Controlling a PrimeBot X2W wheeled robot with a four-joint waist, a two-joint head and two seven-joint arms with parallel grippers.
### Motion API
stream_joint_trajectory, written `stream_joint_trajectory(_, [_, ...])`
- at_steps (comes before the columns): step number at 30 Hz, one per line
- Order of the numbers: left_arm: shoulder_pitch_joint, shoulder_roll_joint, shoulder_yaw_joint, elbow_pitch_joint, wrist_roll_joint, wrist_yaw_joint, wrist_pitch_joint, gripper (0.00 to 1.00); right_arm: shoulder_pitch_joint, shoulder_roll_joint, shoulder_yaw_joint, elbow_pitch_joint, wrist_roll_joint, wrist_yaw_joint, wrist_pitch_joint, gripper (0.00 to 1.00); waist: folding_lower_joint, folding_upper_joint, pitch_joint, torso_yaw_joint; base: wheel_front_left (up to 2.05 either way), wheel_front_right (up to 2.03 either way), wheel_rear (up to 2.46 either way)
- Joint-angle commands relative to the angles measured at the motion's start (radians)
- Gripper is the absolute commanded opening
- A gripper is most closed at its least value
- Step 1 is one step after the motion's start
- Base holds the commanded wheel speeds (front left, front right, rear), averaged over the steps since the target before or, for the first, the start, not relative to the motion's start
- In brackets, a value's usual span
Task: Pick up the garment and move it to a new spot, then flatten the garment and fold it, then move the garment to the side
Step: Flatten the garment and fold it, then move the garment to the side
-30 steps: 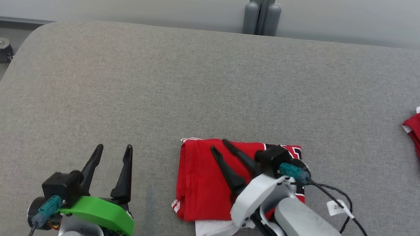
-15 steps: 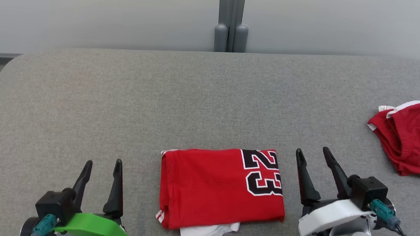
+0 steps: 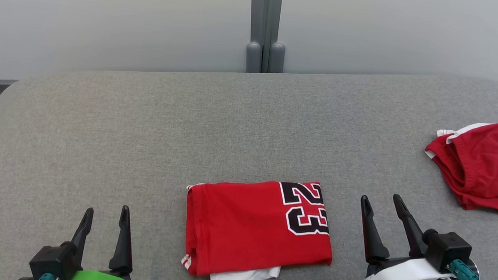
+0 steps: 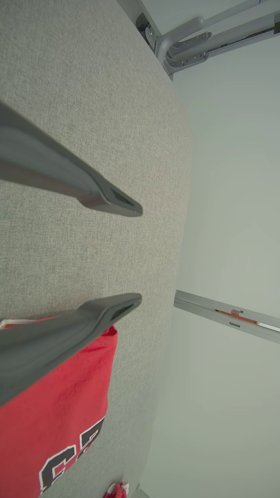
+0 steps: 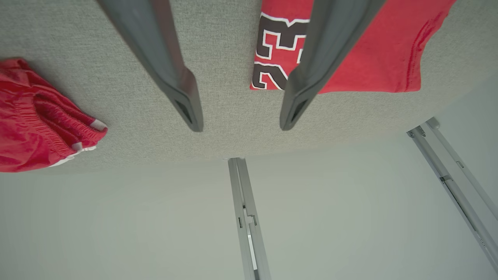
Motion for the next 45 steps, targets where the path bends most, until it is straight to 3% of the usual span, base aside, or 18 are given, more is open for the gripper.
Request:
stream_joint_trajectory(1, [0.016,-0.003,0.006,-0.002,0.011,-0.007,-0.003,1.0,0.009,-0.002,-0.005,-0.008,0.002,0.0,0.003,1.0,0.0,0.0,0.0,0.002,0.0,0.0,0.0])
stream_joint_trajectory(18, [0.016,-0.021,0.022,0.013,0.031,-0.026,-0.003,1.0,0.014,-0.003,-0.017,0.006,-0.008,0.0,0.024,1.0,0.0,0.0,0.007,0.012,0.0,0.0,0.0])
stream_joint_trajectory(26, [-0.004,-0.04,0.024,0.012,0.042,-0.034,-0.003,1.0,-0.049,-0.003,-0.043,0.034,0.0,-0.001,0.244,1.0,0.0,0.0,0.037,0.038,0.0,0.0,0.0])
stream_joint_trajectory(34, [-0.043,-0.06,0.03,0.013,0.059,-0.043,-0.003,1.0,-0.142,-0.003,-0.032,0.075,-0.046,-0.001,0.505,1.0,0.0,0.0,0.077,0.125,0.0,0.0,0.0])
stream_joint_trajectory(45, [-0.054,-0.089,0.057,0.023,0.075,-0.063,-0.002,1.0,-0.196,-0.038,-0.064,0.201,-0.012,-0.001,0.662,1.0,0.0,0.0,0.108,0.211,0.0,0.0,0.0])
